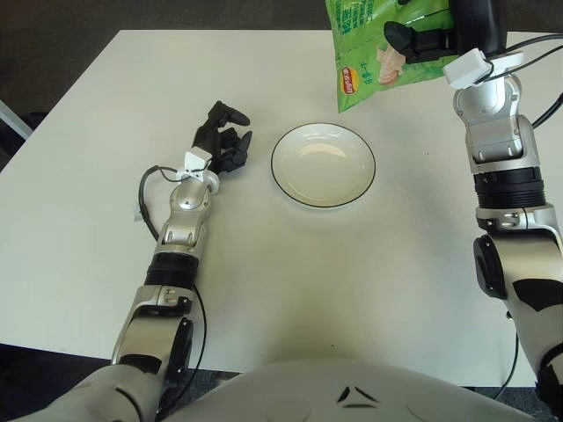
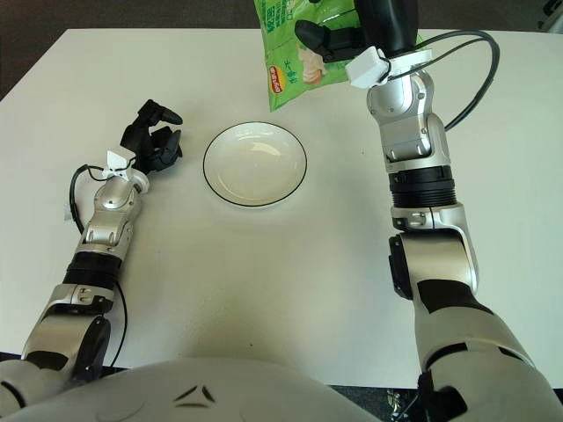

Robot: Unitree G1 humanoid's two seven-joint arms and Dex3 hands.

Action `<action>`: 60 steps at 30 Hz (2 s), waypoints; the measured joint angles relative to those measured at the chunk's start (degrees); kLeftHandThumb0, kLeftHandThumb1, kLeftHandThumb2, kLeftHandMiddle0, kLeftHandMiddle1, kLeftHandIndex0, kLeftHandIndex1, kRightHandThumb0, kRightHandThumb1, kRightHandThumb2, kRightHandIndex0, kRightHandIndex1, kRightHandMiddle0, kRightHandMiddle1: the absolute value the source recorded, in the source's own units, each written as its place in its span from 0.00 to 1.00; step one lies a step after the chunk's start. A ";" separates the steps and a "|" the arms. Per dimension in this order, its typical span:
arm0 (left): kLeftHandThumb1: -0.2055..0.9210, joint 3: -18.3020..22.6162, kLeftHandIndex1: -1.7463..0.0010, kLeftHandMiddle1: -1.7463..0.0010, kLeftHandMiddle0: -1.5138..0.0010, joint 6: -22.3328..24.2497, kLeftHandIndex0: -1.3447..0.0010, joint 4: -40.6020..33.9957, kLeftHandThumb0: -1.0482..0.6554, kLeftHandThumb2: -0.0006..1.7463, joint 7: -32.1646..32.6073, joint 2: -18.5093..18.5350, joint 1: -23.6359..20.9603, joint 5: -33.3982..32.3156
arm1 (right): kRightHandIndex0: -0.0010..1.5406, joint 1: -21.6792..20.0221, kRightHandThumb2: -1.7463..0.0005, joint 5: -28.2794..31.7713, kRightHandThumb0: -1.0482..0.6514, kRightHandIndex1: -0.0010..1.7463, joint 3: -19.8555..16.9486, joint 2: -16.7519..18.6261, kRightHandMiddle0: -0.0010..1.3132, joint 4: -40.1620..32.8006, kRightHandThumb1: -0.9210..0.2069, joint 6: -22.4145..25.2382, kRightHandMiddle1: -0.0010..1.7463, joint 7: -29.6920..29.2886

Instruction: Put the snack into the plate.

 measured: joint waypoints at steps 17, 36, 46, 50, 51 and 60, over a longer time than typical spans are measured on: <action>0.91 -0.16 0.06 0.04 0.49 -0.69 0.73 1.05 0.40 0.32 0.20 0.10 -0.48 0.20 | 0.30 4.61 0.38 12.75 0.86 1.00 -0.29 2.67 0.41 -6.19 0.38 0.90 1.00 11.98; 0.91 -0.45 0.07 0.05 0.48 -1.09 0.73 2.16 0.40 0.32 1.04 0.10 -1.32 0.81 | 0.31 9.46 0.38 12.84 0.86 1.00 1.21 5.27 0.41 -8.42 0.38 -2.41 1.00 14.60; 0.91 -0.72 0.07 0.07 0.46 -1.15 0.72 2.18 0.40 0.31 1.56 -0.15 -1.36 1.92 | 0.31 12.91 0.38 12.63 0.86 1.00 2.80 5.60 0.42 -10.33 0.38 0.30 1.00 18.52; 0.92 -0.82 0.07 0.07 0.46 -1.15 0.72 2.17 0.40 0.31 1.87 -0.16 -1.35 1.98 | 0.30 13.81 0.38 13.23 0.86 1.00 3.02 5.60 0.42 -11.82 0.38 4.09 1.00 21.17; 0.92 -0.86 0.07 0.07 0.46 -1.15 0.72 2.16 0.40 0.31 1.95 -0.16 -1.35 2.01 | 0.30 14.05 0.39 13.57 0.86 1.00 3.07 5.60 0.42 -12.37 0.37 5.48 1.00 22.11; 0.92 -1.16 0.07 0.09 0.46 -1.16 0.72 2.05 0.40 0.30 2.39 -0.15 -1.33 2.35 | 0.33 15.58 0.52 18.20 0.64 0.94 3.59 4.17 0.38 -17.07 0.30 17.33 0.79 30.97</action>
